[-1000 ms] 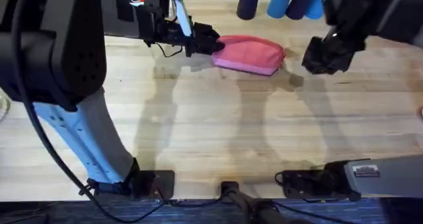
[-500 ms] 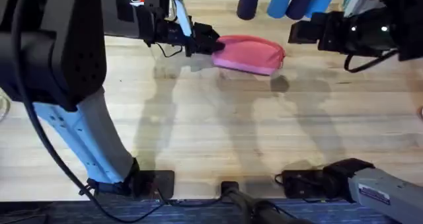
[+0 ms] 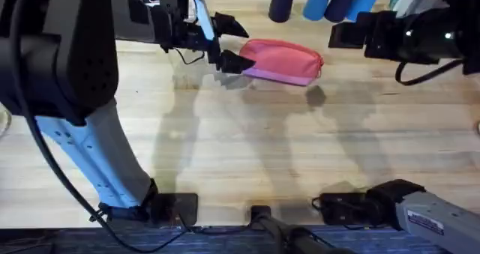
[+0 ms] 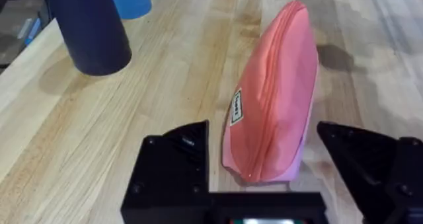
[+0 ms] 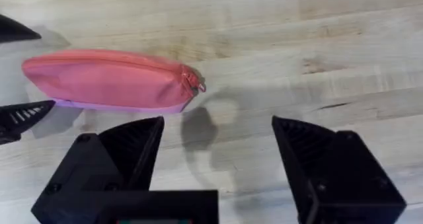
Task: Unzip the bag, pick up the pens from the table one at a time and place them inside, then zip the bag closed.
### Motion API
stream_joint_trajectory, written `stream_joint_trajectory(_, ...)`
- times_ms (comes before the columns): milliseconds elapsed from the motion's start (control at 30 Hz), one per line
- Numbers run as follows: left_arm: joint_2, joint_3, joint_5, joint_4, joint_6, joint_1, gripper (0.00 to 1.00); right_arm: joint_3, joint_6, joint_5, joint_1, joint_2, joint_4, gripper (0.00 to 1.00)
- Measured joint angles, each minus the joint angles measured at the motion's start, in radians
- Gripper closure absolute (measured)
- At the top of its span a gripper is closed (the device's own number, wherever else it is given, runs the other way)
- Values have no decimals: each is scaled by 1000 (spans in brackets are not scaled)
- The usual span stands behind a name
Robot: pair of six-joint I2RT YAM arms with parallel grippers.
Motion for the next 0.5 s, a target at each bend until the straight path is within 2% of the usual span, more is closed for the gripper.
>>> stream_joint_trajectory(367,0,0,-26,5,-8,2,8,0,-1,0,0,0,-5,4)
stream_joint_trajectory(433,-4,0,-48,2,-46,2,8,0,-1,0,0,0,-5,4)
stream_joint_trajectory(467,-37,0,-125,-31,-126,2,8,0,-1,0,0,0,-5,4)
stream_joint_trajectory(500,-57,0,-154,-51,-147,2,8,0,-1,0,0,0,-6,4)
